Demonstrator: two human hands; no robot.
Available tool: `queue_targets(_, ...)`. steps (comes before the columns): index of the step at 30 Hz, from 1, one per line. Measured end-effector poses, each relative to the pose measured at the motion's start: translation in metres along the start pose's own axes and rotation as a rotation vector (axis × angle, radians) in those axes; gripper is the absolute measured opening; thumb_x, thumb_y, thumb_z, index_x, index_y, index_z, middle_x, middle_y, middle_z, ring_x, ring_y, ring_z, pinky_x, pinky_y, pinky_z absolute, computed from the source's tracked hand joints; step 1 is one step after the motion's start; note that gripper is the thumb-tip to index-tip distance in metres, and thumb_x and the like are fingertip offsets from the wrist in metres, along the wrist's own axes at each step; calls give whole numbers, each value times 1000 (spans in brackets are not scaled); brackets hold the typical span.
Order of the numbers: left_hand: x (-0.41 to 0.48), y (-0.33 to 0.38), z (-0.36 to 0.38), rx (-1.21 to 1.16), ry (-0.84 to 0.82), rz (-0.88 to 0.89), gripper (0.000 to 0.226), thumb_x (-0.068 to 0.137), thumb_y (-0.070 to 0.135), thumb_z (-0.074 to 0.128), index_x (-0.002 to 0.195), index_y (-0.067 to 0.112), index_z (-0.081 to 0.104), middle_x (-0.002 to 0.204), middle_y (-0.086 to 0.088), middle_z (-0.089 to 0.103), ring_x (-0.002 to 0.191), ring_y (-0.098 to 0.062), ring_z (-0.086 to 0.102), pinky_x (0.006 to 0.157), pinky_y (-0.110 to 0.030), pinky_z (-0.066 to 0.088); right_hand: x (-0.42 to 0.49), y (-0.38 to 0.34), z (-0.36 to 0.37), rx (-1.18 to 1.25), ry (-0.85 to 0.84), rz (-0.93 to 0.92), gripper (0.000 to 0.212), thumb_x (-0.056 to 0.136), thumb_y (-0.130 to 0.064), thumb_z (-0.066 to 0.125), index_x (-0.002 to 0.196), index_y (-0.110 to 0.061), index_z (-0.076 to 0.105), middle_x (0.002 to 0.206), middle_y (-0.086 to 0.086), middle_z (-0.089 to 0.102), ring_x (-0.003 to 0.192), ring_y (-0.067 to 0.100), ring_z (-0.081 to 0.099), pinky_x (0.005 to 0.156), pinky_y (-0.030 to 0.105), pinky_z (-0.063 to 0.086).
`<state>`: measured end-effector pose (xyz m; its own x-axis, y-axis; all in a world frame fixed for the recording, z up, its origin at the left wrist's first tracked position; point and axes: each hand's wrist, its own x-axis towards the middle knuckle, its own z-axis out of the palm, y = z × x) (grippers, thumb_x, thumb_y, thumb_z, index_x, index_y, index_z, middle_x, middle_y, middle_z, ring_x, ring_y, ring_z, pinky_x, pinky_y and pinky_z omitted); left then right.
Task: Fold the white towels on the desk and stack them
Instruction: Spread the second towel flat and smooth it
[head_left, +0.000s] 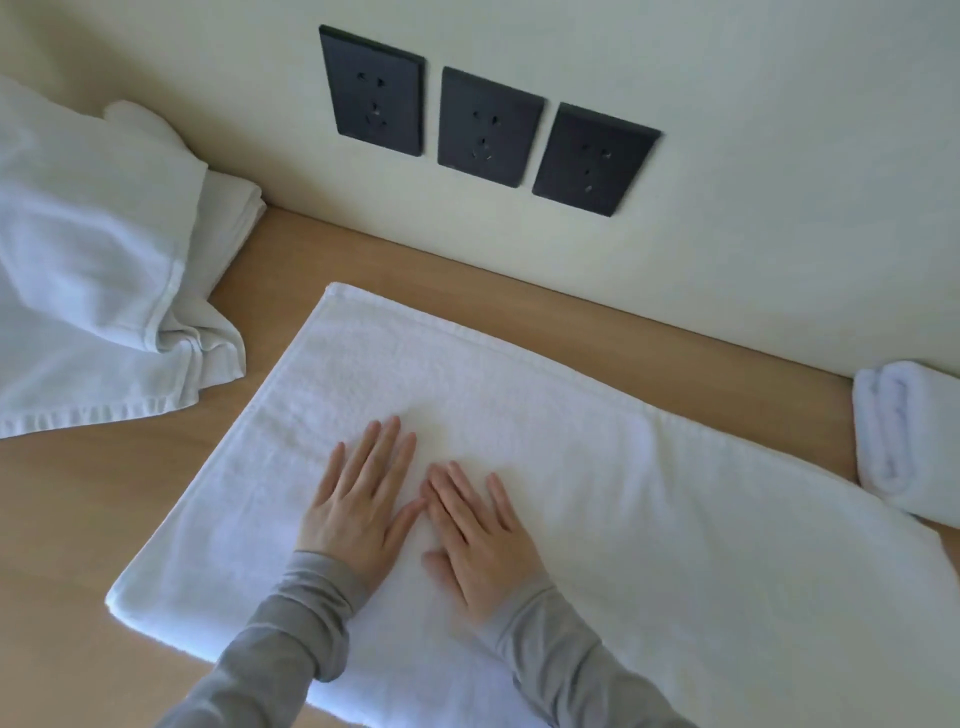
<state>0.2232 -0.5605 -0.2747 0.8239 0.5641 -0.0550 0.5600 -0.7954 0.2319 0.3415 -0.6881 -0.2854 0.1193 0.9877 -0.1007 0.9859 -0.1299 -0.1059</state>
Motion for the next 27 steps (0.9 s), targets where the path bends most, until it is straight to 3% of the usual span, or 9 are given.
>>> queue_targets(3,-2,-4,6,27,-4,-19,64,96,50,13,143,12,35,150,-8,32,138,-25,31,115,-40,11,-22,46,1,6,-3,69,60,91,-42,31,144,-13,33,153,2,27,142,18,23,110,48,22)
queue_targets(9,-3,-5,12,48,-31,-23,65,96,51,11,146,15,29,153,-6,27,141,-23,25,115,-42,13,-95,194,-11,3,-61,761,68,90,-49,6,149,-16,7,157,-4,2,144,9,-1,118,38,1)
queue_targets(13,-4,-4,11,33,-16,-38,66,95,53,6,147,16,24,154,-5,21,142,-23,19,116,-44,13,-80,182,-17,57,-18,970,61,98,-37,14,148,-5,4,158,9,-1,145,20,-4,117,46,-2)
queue_targets(17,-10,-3,2,-47,-12,-3,60,96,45,20,146,12,25,154,-9,23,142,-28,20,115,-47,19,-13,55,-19,205,162,688,63,92,-35,17,144,1,22,154,16,16,144,29,10,116,44,3)
queue_targets(20,-35,-35,-4,-33,-11,-42,60,95,43,25,145,10,28,152,-9,27,141,-26,25,116,-42,18,26,-38,-15,235,144,437,58,91,-29,25,141,-1,34,150,15,29,140,29,23,113,50,20)
queue_targets(22,-51,-65,-9,-8,-36,-79,63,96,47,19,145,9,28,152,-8,27,141,-22,24,117,-37,13,37,-79,-9,159,94,324,57,89,-31,30,139,-4,40,148,12,35,138,26,30,110,52,29)
queue_targets(27,-55,-86,-9,11,-78,-61,62,96,48,17,146,13,27,154,-5,23,142,-18,20,117,-39,15,20,-108,10,38,-7,146,58,93,-40,32,143,-9,35,153,5,28,143,20,19,109,50,18)
